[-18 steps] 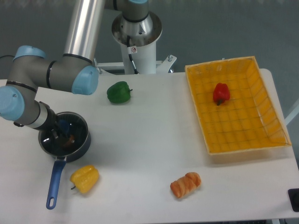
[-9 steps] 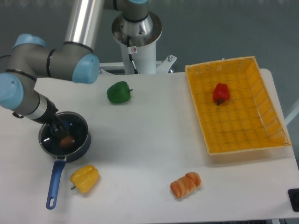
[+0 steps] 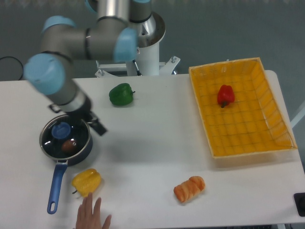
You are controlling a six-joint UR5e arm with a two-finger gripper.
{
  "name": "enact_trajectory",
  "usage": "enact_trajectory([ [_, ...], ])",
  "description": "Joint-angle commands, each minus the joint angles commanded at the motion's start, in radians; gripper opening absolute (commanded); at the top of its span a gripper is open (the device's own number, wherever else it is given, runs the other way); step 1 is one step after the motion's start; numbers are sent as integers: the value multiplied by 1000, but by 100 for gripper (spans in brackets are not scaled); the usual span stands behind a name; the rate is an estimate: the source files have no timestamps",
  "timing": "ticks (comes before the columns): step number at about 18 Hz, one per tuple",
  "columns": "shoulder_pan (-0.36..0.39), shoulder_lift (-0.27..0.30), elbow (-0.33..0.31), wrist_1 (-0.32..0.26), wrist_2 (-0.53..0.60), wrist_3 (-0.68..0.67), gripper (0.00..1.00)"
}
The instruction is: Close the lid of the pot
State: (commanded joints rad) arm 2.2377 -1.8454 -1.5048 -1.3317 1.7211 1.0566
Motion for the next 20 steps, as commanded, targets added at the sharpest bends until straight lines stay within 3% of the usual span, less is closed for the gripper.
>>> enact_trajectory([
  [5, 181, -15, -5, 124, -34, 157, 100],
  [10, 339, -28, 2, 129, -137, 354, 100],
  [20, 411, -20, 3, 114, -144, 555, 100],
])
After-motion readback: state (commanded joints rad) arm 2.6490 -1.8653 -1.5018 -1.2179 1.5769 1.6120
